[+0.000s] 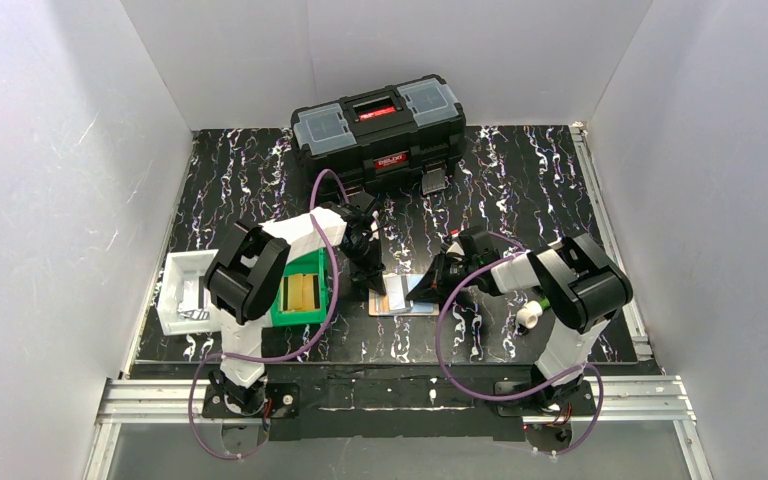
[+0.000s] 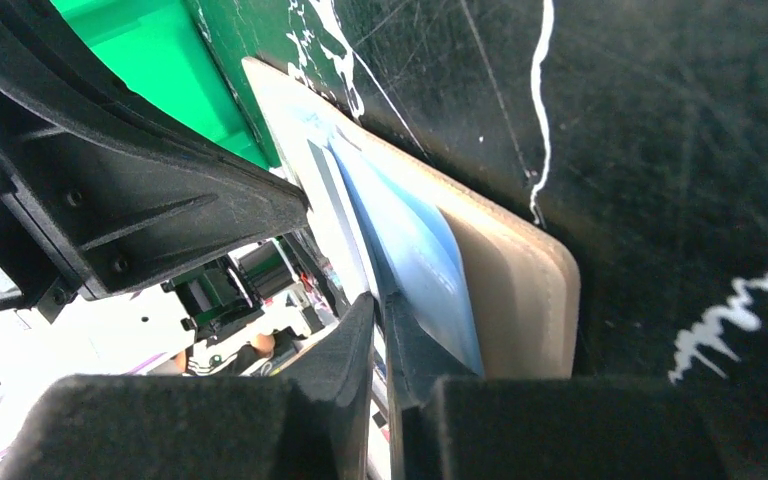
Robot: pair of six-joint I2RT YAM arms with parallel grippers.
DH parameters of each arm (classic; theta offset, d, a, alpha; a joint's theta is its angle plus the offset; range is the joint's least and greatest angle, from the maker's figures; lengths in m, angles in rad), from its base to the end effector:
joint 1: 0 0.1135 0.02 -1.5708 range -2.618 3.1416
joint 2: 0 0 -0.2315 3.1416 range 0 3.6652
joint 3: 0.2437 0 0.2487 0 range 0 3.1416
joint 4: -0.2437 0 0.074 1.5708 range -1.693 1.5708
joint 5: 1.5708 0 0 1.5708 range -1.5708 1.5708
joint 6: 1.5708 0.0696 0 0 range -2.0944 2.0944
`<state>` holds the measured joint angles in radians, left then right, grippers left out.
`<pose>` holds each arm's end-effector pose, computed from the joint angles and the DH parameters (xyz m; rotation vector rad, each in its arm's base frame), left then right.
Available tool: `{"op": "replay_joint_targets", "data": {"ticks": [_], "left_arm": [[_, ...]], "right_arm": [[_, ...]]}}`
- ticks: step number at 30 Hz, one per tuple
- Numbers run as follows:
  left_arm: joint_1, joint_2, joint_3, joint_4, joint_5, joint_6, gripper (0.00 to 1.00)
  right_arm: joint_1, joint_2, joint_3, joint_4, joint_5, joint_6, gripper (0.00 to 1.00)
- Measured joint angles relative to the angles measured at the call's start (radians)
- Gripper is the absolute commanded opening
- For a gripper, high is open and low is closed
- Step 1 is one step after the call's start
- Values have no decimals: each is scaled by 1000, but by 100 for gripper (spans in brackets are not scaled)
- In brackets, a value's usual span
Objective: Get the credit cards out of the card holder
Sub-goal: Remove the credit card from the card holder.
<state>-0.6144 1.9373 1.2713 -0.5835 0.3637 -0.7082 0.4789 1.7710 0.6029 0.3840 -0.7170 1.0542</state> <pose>0.2911 -0.2357 0.0958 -0.0517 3.0230 -0.7393 0.2499 0.1813 0.0525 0.3581 2.6684 1.4838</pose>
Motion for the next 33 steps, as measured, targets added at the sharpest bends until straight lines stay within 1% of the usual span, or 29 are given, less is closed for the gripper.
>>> {"op": "replay_joint_targets", "data": {"ticks": [2,7,9,11,16,33], "left_arm": [[0,0,0,0,0,0,0],[2,0,-1,0,4,0,0],[3,1,-1,1,7,0,0],[4,2,-1,1,10,0,0],[5,3,-1,1,13,0,0],[6,4,-1,0,15,0,0]], "right_arm": [[-1,-7,-3,-9,8,-8,17],[-8,-14,-4,-24,10,-14,33],[-8,-14,-3,-19,3,-11,35],[-8,-14,-1,-14,-2,-11,35],[-8,-11,-1,-11,-5,-10,27],[-25,3,-19,32,-8,15,15]]}}
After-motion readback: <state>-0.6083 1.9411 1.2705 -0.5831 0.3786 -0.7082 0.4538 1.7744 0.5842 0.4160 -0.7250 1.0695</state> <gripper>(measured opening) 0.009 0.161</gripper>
